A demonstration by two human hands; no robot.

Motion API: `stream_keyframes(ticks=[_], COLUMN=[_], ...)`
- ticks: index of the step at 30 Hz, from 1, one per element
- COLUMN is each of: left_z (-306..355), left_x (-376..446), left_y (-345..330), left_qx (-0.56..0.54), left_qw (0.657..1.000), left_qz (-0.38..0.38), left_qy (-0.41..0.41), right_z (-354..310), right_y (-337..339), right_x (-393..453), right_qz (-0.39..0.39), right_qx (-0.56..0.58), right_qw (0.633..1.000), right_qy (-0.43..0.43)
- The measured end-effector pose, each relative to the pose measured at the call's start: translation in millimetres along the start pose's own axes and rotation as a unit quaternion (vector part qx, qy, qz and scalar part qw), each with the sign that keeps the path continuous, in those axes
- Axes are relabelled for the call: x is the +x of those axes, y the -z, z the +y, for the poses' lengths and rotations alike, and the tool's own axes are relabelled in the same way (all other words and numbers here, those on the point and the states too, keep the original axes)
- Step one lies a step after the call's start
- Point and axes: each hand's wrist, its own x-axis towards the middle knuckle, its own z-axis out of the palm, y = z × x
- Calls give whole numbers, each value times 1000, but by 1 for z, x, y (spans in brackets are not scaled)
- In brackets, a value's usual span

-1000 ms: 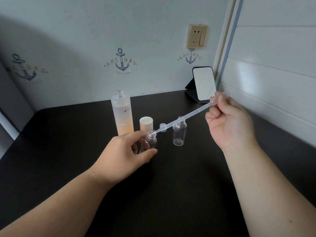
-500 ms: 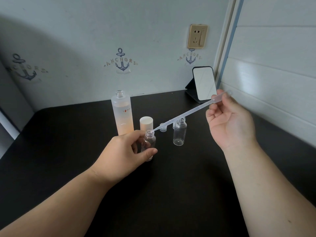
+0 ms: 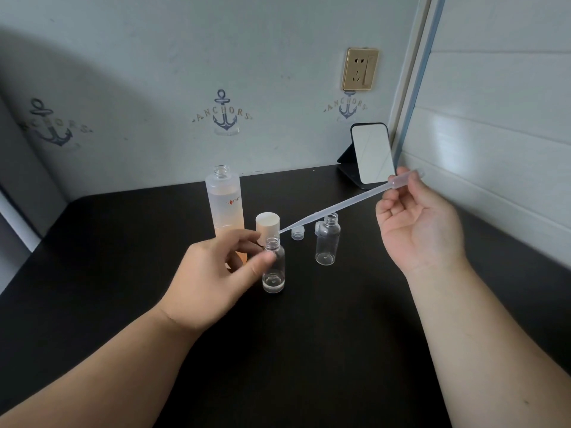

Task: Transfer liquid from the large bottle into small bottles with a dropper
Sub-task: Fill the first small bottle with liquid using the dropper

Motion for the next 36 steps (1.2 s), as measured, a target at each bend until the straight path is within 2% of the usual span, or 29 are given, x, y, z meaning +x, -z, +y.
stream_keyframes(ticks=[2, 4, 6, 8, 11, 13, 15, 26, 36], left_z=[1, 0, -4, -10, -18, -21, -21, -3, -9], left_x=[-2, 0, 6, 12, 19, 22, 24, 16, 15], left_y=[2, 3, 5, 5, 1, -2, -3, 1, 2], left_qx=[-29, -21, -18, -23, -31, 7, 38, 44, 102], left_qw=[996, 983, 972, 975, 984, 986, 984, 992, 988], left_qz=[87, 181, 230, 203, 114, 91, 93, 70, 95], left_qy=[-13, 11, 48, 86, 130, 142, 148, 97, 65], right_z=[0, 1, 3, 3, 5, 6, 7, 5, 4], right_y=[0, -1, -1, -2, -3, -4, -5, -7, -2], right_x=[0, 0, 0, 0, -1, -2, -2, -4, 0], right_qz=[0, -1, 0, 2, -2, -7, -14, -33, -33], right_qx=[5, 7, 6, 8, 8, 9, 7, 35, -40], right_qw=[1000, 1000, 1000, 1000, 1000, 1000, 1000, 999, 998], right_qy=[1, 0, -1, -3, -7, -9, -7, 2, 45])
